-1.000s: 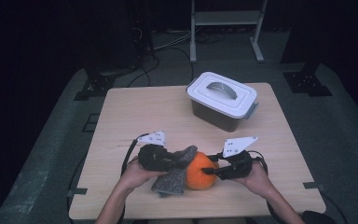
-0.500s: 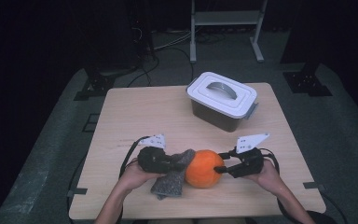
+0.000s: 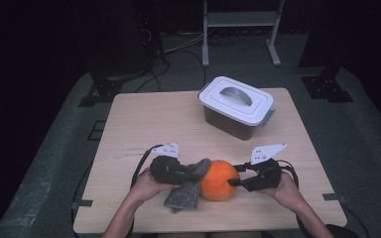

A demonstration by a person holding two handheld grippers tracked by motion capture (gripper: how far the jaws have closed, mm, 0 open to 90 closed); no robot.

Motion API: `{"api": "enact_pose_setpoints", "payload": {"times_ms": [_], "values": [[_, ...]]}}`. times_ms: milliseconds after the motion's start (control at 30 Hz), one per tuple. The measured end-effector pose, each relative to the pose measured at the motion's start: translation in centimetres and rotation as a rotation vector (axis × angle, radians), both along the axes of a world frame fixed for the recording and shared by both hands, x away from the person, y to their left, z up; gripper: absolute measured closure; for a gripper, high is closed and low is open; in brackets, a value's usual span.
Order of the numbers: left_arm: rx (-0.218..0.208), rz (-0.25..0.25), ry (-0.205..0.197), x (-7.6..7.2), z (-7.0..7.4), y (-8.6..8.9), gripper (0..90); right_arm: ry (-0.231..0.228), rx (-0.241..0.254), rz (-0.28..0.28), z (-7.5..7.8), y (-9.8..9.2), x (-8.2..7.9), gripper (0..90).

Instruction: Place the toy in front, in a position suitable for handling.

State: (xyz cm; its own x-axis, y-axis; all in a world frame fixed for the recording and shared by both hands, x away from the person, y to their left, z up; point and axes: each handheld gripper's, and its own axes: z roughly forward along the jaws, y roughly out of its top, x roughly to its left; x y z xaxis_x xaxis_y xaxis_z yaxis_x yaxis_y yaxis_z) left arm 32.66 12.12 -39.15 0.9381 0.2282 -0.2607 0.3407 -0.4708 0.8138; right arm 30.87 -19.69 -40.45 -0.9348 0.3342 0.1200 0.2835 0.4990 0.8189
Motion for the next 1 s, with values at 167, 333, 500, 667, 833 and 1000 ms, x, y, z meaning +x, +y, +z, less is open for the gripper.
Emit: {"api": "enact_pose_setpoints", "payload": {"times_ms": [167, 333, 500, 667, 833, 1000], "values": [[-0.018, 0.006, -0.029, -0.1, 1.4, 0.9, 74.5, -0.040, 0.038, 0.077, 0.5, 2.2, -0.1, 62.8], [-0.076, -0.008, -0.027, -0.1, 2.5, 2.4, 74.5, -0.021, 0.111, 0.114, 0.6, 3.5, 0.6, 62.6], [0.016, -0.032, -0.010, -0.2, 1.4, 1.6, 74.5, -0.027, 0.047, 0.150, -0.3, 4.0, 1.3, 59.1], [0.011, -0.041, 0.016, 0.3, 0.6, 1.3, 74.4, 0.007, 0.051, 0.142, -0.9, 2.3, 2.2, 55.2], [0.004, -0.059, 0.040, 0.3, -0.2, 0.1, 74.3, 0.034, 0.019, 0.069, -1.5, 0.3, 2.9, 50.5], [-0.015, -0.064, 0.056, -0.1, -0.4, -1.5, 74.5, 0.079, -0.001, -0.016, -1.2, -1.1, 2.6, 41.9]]}}
